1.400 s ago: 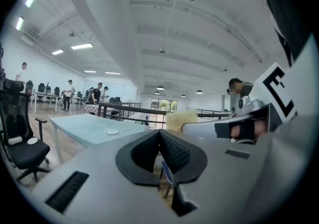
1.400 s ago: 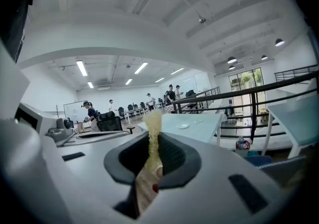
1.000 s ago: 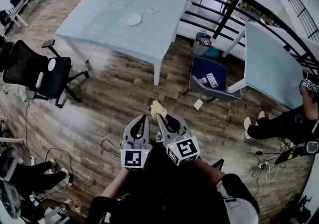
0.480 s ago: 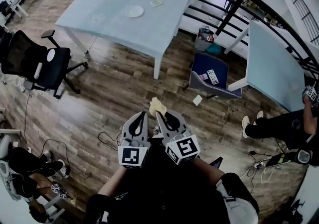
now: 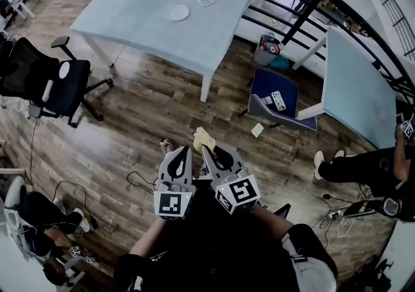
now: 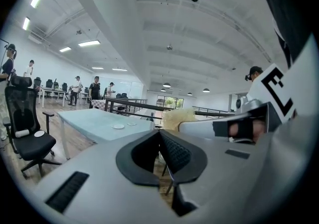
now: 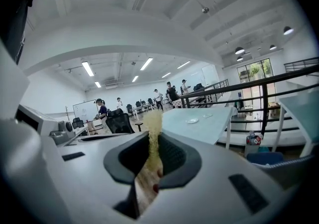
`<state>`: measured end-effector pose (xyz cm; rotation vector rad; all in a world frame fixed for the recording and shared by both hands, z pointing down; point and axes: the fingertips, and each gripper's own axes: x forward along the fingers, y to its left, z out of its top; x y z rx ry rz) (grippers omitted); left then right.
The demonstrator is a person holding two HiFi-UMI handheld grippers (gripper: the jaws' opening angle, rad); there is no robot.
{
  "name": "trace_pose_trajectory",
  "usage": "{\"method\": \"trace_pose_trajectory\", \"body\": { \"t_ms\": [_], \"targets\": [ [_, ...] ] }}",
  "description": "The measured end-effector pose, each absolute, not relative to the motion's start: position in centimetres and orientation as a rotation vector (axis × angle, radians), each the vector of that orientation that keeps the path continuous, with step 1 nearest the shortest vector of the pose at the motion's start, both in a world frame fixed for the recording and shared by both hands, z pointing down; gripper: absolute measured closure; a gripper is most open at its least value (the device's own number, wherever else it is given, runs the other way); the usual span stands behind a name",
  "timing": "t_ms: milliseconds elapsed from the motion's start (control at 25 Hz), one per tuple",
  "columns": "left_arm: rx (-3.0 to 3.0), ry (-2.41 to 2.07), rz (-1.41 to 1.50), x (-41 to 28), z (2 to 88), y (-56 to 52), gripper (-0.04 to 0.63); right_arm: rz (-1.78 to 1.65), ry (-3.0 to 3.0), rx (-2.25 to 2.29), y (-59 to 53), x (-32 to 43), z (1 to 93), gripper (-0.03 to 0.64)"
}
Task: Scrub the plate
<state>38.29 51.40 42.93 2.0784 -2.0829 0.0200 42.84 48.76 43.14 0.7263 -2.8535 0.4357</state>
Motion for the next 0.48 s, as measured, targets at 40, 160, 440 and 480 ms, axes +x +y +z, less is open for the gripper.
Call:
{"method": "trace_pose_trajectory", "body": {
  "t_ms": [40,160,440,480],
  "targets": [
    [2.083,-2.071,0.017,38.1,42.9,51.0,0.584,0.438,-2.847,0.740,48.2,42.6,43.1,0.565],
    [2.088,-2.025,0.007,37.5,43.3,49.8,0.584,0.461,-2.825,0.779,46.7,41.8,43.3,0.565],
    [2.129,-1.982,0.009,32.0,42.6,46.4,0.584,0.491,-2.777,0.843,44.3,36.7,43.9,0.565],
    [2.144,-1.970,0.017,31.2,42.5,45.8,0.584,0.495,-2.774,0.861,43.8,35.9,43.8,0.565]
  ]
}}
